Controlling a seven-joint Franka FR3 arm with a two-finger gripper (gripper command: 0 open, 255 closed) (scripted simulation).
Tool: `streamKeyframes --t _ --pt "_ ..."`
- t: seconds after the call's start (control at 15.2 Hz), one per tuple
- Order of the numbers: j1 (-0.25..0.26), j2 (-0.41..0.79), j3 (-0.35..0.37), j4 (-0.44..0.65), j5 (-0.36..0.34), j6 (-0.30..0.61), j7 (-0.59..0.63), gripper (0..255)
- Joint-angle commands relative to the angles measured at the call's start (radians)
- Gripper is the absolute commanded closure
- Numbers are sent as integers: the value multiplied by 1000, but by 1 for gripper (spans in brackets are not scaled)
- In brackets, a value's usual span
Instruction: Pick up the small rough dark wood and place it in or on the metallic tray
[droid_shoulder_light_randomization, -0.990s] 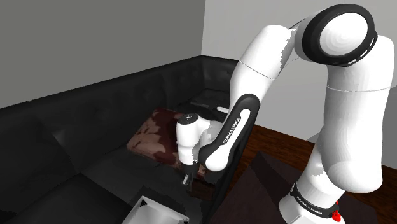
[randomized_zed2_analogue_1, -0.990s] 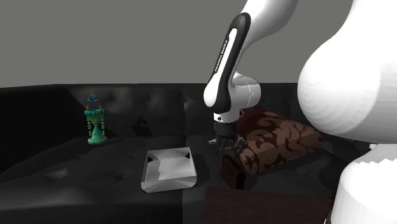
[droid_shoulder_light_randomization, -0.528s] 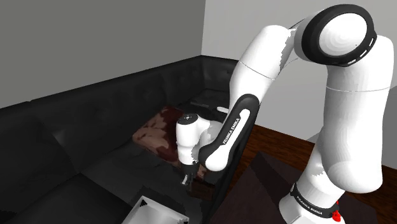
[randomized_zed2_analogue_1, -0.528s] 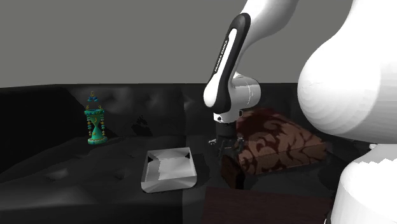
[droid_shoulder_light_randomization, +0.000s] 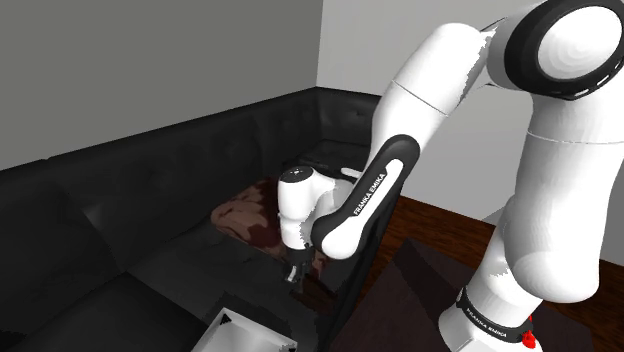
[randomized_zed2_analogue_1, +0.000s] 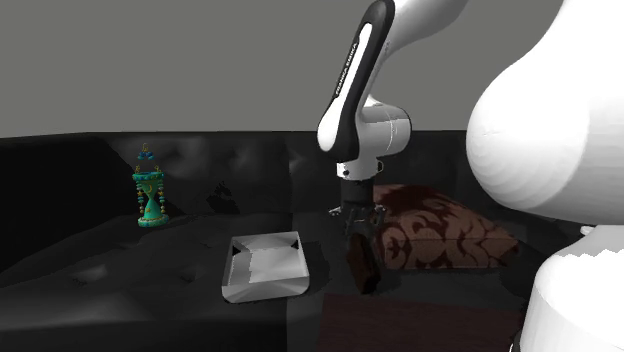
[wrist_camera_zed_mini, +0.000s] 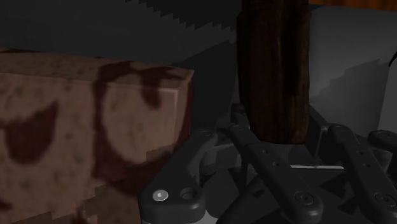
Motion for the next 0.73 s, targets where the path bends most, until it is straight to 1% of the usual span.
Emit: streamKeyframes --t 0.0,0.66 --pt "-8 -30 11 1 25 -30 -21 255" --pt "-20 -176 40 4 129 -166 -98 255"
